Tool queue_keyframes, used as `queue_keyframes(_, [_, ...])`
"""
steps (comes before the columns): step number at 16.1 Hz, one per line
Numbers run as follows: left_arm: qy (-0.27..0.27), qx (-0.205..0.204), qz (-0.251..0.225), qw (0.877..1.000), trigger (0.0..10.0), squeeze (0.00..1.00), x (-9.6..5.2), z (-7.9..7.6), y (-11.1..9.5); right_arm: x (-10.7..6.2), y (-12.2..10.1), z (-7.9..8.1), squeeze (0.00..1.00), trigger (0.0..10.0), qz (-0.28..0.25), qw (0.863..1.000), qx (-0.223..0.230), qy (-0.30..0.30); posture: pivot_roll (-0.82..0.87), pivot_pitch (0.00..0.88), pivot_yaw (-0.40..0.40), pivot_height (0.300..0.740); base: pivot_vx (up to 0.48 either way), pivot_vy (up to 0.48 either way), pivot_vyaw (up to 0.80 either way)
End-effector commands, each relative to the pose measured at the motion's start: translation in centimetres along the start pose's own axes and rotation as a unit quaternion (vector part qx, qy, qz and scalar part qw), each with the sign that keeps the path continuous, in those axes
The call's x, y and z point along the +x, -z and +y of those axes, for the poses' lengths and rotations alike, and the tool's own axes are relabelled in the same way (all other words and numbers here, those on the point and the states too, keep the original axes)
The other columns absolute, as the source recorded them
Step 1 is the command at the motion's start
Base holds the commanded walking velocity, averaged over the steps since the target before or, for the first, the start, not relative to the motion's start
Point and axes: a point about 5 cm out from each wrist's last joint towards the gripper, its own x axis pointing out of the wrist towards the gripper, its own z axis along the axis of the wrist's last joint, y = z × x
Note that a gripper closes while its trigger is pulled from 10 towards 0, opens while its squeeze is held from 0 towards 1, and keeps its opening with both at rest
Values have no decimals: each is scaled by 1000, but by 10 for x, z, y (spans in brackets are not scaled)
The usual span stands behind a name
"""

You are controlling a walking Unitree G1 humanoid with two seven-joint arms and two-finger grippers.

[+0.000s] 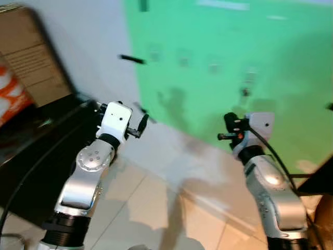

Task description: Hang keys on a hook

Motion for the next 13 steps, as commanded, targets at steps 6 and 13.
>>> queue_keyframes(6, [-3, 3, -1, 1000, 10000, 0, 0, 4, -2, 3, -1, 3, 0, 10000, -5, 1000, -3, -6, -37, 0, 88, 740, 0, 107, 0])
queue_keyframes(13, [2, -7, -7, 1000, 10000, 0, 1, 4, -4, 4, -2, 2, 0, 10000, -8, 1000, -4, -4, -39, 0, 88, 740, 0, 0, 0])
